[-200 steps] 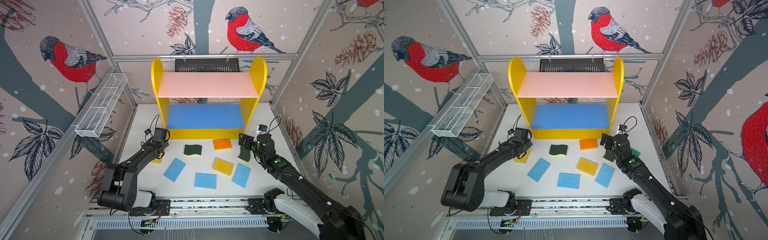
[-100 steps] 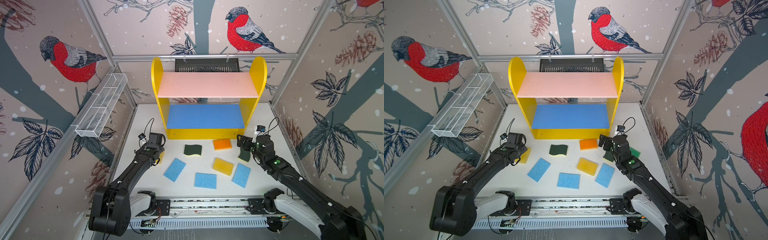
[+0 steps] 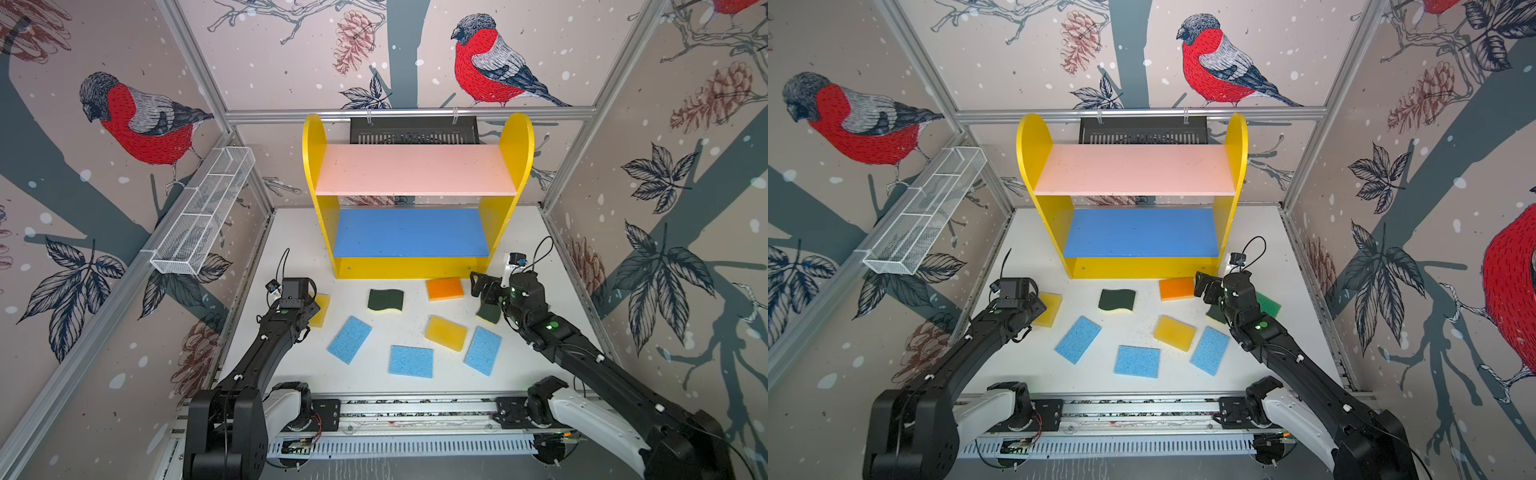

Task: Arrange cleaning sponges on a shelf
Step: Rotate the cleaning sponge at the middle-left of the table.

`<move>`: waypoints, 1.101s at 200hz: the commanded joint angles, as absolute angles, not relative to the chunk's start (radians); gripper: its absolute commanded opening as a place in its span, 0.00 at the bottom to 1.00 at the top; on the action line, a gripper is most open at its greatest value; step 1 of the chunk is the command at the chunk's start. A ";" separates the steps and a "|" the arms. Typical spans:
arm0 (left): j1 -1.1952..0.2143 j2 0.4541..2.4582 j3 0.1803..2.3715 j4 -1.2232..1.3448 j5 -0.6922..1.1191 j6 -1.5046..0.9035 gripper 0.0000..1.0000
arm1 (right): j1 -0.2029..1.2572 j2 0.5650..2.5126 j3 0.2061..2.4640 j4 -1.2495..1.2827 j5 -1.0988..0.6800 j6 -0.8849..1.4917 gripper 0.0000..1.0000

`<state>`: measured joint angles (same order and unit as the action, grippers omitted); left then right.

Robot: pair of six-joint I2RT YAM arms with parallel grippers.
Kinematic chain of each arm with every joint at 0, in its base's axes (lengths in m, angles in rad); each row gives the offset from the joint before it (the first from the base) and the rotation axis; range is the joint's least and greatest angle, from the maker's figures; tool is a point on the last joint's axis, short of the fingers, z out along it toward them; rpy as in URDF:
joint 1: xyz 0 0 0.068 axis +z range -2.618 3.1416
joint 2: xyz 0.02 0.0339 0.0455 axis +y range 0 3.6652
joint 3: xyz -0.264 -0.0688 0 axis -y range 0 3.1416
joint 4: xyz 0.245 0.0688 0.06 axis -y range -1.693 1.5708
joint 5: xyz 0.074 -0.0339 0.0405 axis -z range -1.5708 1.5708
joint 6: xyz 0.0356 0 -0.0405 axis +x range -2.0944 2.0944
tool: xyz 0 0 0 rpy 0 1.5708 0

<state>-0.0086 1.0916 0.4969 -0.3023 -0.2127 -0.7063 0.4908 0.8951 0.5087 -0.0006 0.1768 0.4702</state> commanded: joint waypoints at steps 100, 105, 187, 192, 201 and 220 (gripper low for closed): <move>-0.006 1.082 0.423 -0.162 0.104 -0.670 0.67 | 0.494 0.844 0.477 0.011 0.203 0.483 1.00; -0.006 1.073 0.415 -0.160 0.115 -0.672 0.67 | 0.494 0.840 0.476 0.011 0.205 0.484 1.00; -0.060 1.013 0.458 -0.286 0.054 -0.652 0.69 | 0.495 0.825 0.457 0.017 0.211 0.489 1.00; -0.066 1.009 0.469 -0.302 0.034 -0.655 0.70 | 0.494 0.825 0.456 0.017 0.213 0.490 1.00; -0.075 1.002 0.486 -0.328 0.007 -0.663 0.72 | 0.494 0.826 0.456 0.019 0.217 0.489 1.00; -0.097 1.002 0.521 -0.382 -0.054 -0.691 0.74 | 0.495 0.831 0.457 0.027 0.218 0.485 1.00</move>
